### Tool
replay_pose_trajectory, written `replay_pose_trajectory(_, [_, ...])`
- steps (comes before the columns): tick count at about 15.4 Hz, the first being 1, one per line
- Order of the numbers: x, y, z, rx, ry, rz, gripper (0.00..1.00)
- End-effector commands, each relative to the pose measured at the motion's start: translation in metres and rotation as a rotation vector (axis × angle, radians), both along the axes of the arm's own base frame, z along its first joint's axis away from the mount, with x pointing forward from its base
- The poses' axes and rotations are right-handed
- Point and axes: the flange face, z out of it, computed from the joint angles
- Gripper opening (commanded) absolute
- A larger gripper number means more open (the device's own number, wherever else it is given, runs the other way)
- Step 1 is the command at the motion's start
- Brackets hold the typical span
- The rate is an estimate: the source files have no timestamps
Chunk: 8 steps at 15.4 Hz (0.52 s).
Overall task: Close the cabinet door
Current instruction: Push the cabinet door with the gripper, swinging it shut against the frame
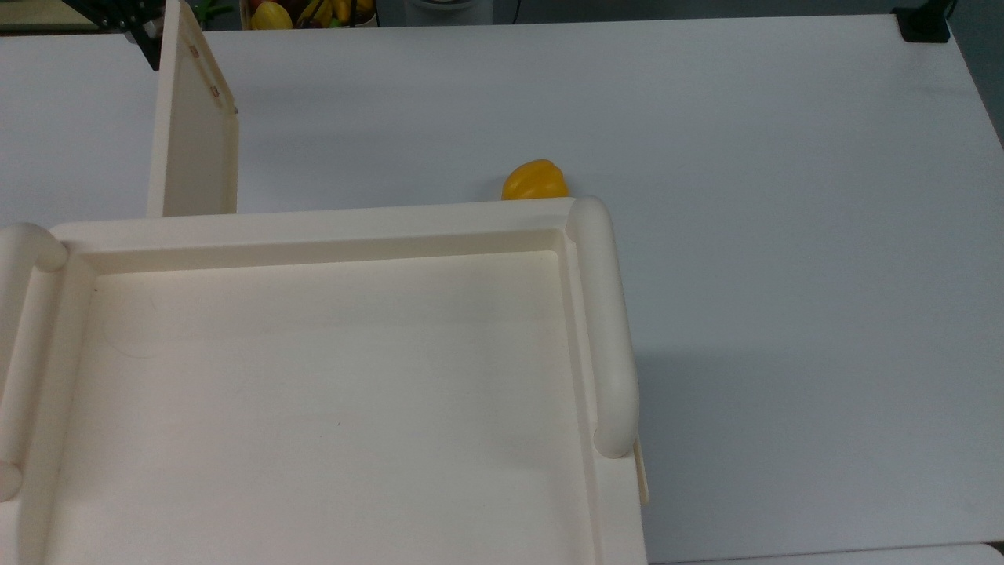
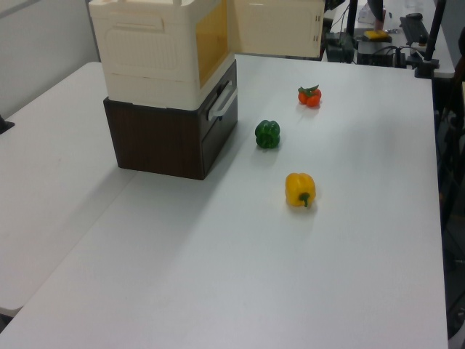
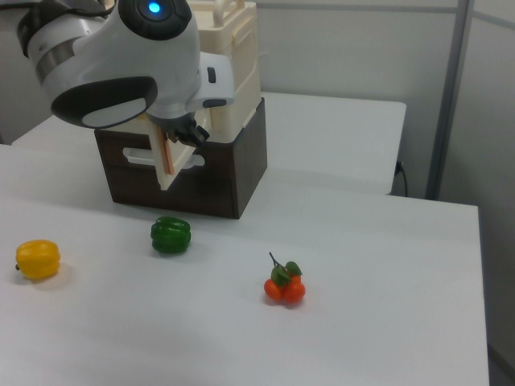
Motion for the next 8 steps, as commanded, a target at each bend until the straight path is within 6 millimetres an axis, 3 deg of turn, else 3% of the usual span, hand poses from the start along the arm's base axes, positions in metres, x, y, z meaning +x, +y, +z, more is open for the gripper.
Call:
replay_pose_trajectory(1, [0.013,0.025,-0.009,0.049,-0.011,0.041,0.0])
replay_pose_trajectory(8, [0.043,0.094,-0.015,0.119,-0.016,0.118,0.0])
